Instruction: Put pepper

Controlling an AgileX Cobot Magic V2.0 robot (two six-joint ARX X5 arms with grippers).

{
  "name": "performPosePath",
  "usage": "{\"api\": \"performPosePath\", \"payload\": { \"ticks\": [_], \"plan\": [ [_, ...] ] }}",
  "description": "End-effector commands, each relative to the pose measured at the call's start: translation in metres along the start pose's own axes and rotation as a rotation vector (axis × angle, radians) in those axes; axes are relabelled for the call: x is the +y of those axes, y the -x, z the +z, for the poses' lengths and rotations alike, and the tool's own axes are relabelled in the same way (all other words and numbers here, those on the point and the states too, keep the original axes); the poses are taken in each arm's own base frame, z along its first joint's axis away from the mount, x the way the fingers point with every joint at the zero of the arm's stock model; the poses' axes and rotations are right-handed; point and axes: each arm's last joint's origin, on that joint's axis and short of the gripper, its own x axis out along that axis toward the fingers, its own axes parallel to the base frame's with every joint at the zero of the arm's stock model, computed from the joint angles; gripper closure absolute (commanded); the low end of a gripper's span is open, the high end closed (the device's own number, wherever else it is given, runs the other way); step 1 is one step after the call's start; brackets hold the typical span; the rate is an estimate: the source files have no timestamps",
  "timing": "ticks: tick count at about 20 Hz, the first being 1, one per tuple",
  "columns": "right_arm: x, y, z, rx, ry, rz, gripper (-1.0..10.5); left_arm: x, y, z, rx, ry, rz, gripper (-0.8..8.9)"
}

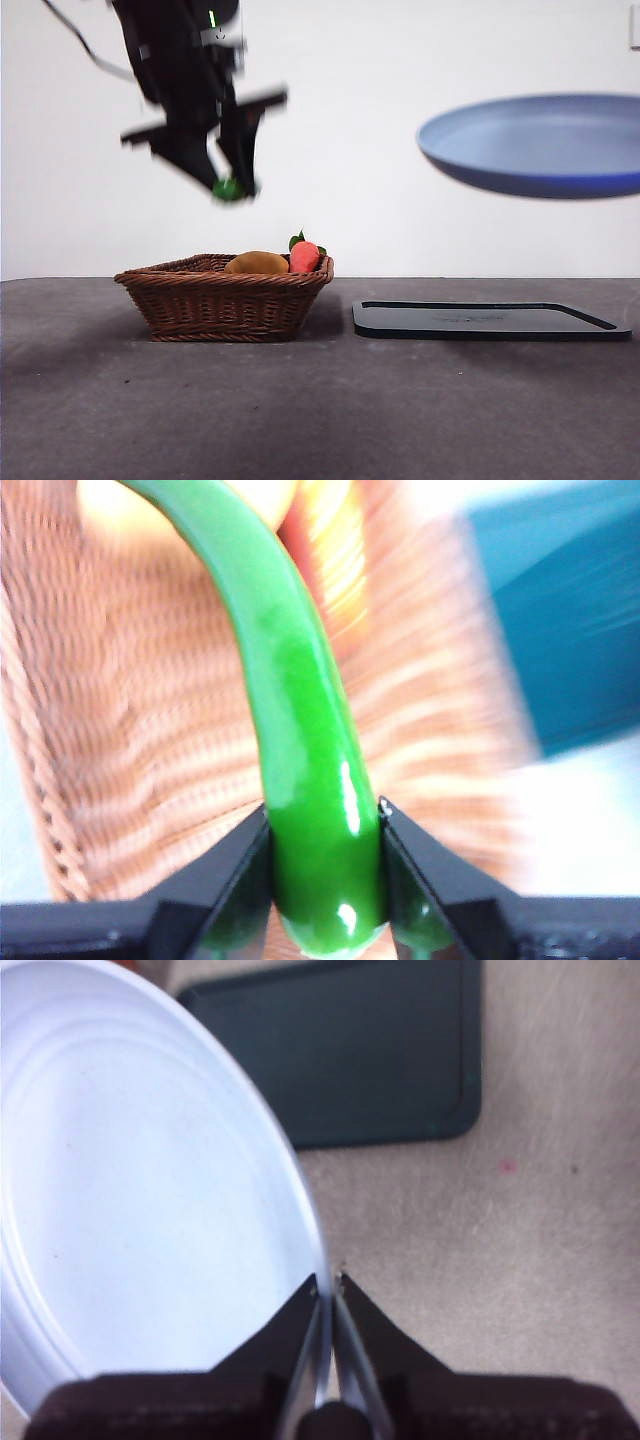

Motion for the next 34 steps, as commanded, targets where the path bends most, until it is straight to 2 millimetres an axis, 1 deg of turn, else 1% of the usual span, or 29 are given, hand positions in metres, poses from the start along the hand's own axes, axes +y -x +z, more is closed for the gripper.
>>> {"api": "performPosePath", "payload": {
  "ticks": [1, 3, 4, 6, 8, 10, 13, 15, 17, 20, 21, 24, 30, 32, 34],
  "plan": [
    [-0.006, -0.019, 0.01, 0.034, -0.031, 0.009, 9.4, -0.021, 0.039, 0.005, -0.09, -0.039, -0.112, 7.55],
    [-0.012, -0.039, 0.015, 0.078, -0.067, 0.066, 9.4, -0.044, 0.068, 0.0, -0.135, -0.095, -0.206, 7.55],
    [-0.012, -0.049, 0.017, 0.1, -0.081, 0.106, 9.4, -0.056, 0.076, -0.003, -0.145, -0.125, -0.233, 7.55],
    [-0.012, -0.067, 0.019, 0.136, -0.098, 0.125, 9.4, -0.082, 0.078, -0.014, -0.119, -0.2, -0.283, 7.55],
    [-0.009, -0.081, 0.019, 0.17, -0.102, 0.137, 9.4, -0.106, 0.068, -0.026, -0.062, -0.288, -0.311, 7.55],
    [-0.005, -0.088, 0.017, 0.195, -0.091, 0.143, 9.4, -0.133, 0.051, -0.04, 0.003, -0.371, -0.338, 7.55],
    [0.001, -0.09, 0.016, 0.208, -0.082, 0.154, 9.4, -0.155, 0.018, -0.055, 0.087, -0.457, -0.346, 7.53],
    [0.002, -0.09, 0.016, 0.21, -0.089, 0.154, 9.4, -0.163, -0.006, -0.064, 0.146, -0.481, -0.324, 7.53],
    [0.002, -0.09, 0.015, 0.224, -0.096, 0.151, 9.4, -0.167, -0.026, -0.07, 0.175, -0.491, -0.284, 7.52],
    [0.001, -0.089, 0.013, 0.24, -0.102, 0.149, 9.4, -0.169, -0.042, -0.074, 0.195, -0.491, -0.278, 7.48],
    [0.001, -0.089, 0.013, 0.244, -0.104, 0.148, 9.4, -0.169, -0.043, -0.075, 0.198, -0.491, -0.278, 7.24],
    [0.001, -0.089, 0.012, 0.25, -0.106, 0.147, 9.4, -0.171, -0.043, -0.076, 0.194, -0.496, -0.282, 5.93],
    [0.001, -0.089, 0.011, 0.258, -0.11, 0.142, 9.4, -0.173, -0.04, -0.075, 0.189, -0.499, -0.293, 5.8],
    [0.001, -0.089, 0.01, 0.265, -0.115, 0.136, 9.4, -0.173, -0.032, -0.072, 0.168, -0.499, -0.3, 5.68],
    [0.001, -0.089, 0.01, 0.269, -0.122, 0.135, 9.4, -0.172, -0.017, -0.067, 0.126, -0.497, -0.312, 5.44]
  ]
}}
